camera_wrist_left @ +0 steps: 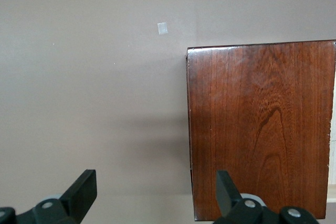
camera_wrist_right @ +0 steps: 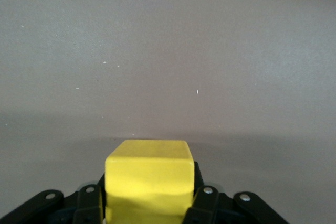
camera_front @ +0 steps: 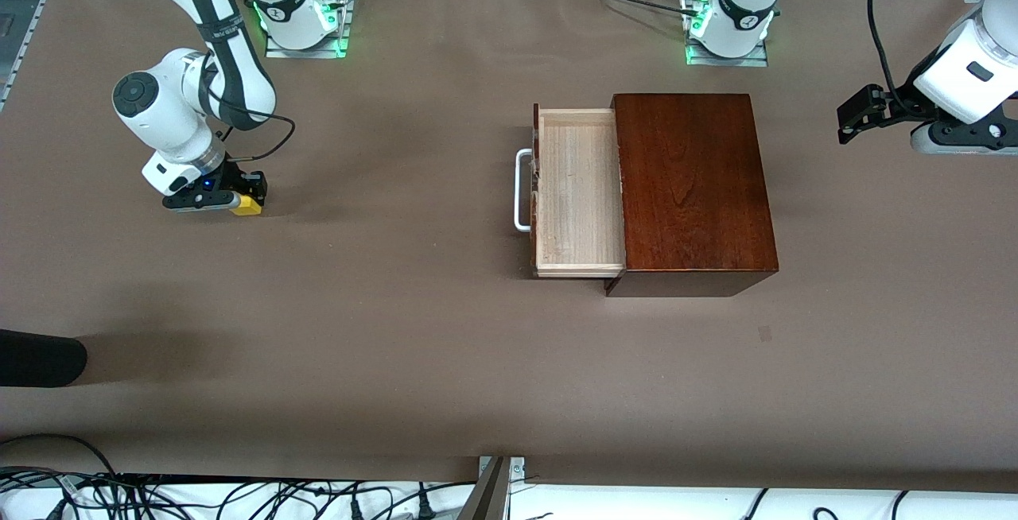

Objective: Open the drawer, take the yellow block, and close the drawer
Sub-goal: 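Lower the cube onto the table and open the right gripper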

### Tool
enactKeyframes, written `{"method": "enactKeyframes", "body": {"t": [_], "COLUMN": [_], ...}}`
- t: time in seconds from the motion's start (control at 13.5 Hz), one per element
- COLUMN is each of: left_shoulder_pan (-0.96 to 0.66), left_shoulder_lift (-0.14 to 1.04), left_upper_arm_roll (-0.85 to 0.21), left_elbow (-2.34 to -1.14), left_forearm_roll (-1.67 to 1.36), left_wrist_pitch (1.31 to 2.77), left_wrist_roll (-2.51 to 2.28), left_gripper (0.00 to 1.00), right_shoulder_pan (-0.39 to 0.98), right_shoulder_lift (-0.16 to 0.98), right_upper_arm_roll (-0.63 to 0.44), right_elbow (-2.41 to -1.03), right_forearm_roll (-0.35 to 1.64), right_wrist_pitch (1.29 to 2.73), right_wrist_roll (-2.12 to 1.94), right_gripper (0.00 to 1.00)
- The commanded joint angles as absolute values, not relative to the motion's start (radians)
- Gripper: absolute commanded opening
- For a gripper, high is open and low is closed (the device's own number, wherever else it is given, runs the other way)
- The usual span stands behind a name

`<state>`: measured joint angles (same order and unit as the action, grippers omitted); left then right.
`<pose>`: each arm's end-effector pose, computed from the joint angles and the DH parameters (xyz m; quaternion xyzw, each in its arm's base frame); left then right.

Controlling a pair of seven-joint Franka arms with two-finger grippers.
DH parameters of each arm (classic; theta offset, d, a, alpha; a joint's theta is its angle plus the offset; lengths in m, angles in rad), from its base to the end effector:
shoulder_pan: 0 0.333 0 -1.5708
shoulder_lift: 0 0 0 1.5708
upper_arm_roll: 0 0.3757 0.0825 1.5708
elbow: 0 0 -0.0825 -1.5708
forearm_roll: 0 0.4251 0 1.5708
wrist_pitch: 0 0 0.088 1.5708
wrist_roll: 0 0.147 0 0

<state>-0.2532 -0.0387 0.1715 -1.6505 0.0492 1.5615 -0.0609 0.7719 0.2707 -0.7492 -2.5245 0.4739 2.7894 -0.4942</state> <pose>0.5755 -0.0380 0.6252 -0.9994 0.0109 0.0238 0.0231 0.4985 -0.0204 0.1920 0.9973 0.0518 0.0495 0.0126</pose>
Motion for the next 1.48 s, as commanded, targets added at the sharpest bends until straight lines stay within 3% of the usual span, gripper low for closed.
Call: {"method": "enactKeyframes", "body": {"t": [0.0, 0.37, 0.59, 0.66, 0.74, 0.81, 0.89, 1.4], "left_shoulder_pan": [-0.249, -0.25, -0.25, -0.25, -0.25, -0.25, -0.249, -0.249], "left_shoulder_lift": [-0.025, -0.025, -0.026, -0.026, -0.026, -0.026, -0.026, -0.026], "left_upper_arm_roll": [0.166, 0.166, 0.166, 0.166, 0.166, 0.166, 0.166, 0.166], "left_elbow": [-1.623, -1.623, -1.623, -1.623, -1.623, -1.623, -1.623, -1.621], "left_forearm_roll": [0.074, 0.074, 0.074, 0.074, 0.074, 0.074, 0.074, 0.074], "left_wrist_pitch": [1.557, 1.559, 1.559, 1.557, 1.557, 1.559, 1.559, 1.559], "left_wrist_roll": [-0.057, -0.057, -0.057, -0.057, -0.057, -0.057, -0.057, -0.057], "left_gripper": [1.0, 1.0, 1.0, 1.0, 1.0, 1.0, 1.0, 1.0], "right_shoulder_pan": [0.765, 0.765, 0.765, 0.765, 0.765, 0.765, 0.768, 0.801], "right_shoulder_lift": [0.308, 0.385, 0.41, 0.41, 0.408, 0.408, 0.408, 0.373], "right_upper_arm_roll": [-0.727, -0.684, -0.683, -0.683, -0.683, -0.683, -0.684, -0.695], "right_elbow": [-2.517, -2.484, -2.465, -2.464, -2.464, -2.464, -2.464, -2.467], "right_forearm_roll": [0.596, 0.921, 0.992, 0.994, 0.996, 0.996, 0.996, 0.939], "right_wrist_pitch": [2.813, 2.813, 2.806, 2.804, 2.804, 2.804, 2.804, 2.778], "right_wrist_roll": [-0.595, -0.842, -0.894, -0.893, -0.893, -0.893, -0.896, -0.93], "right_gripper": [0.0, 0.0, 0.0, 0.06, 0.19, 0.54, 1.0, 1.0]}}
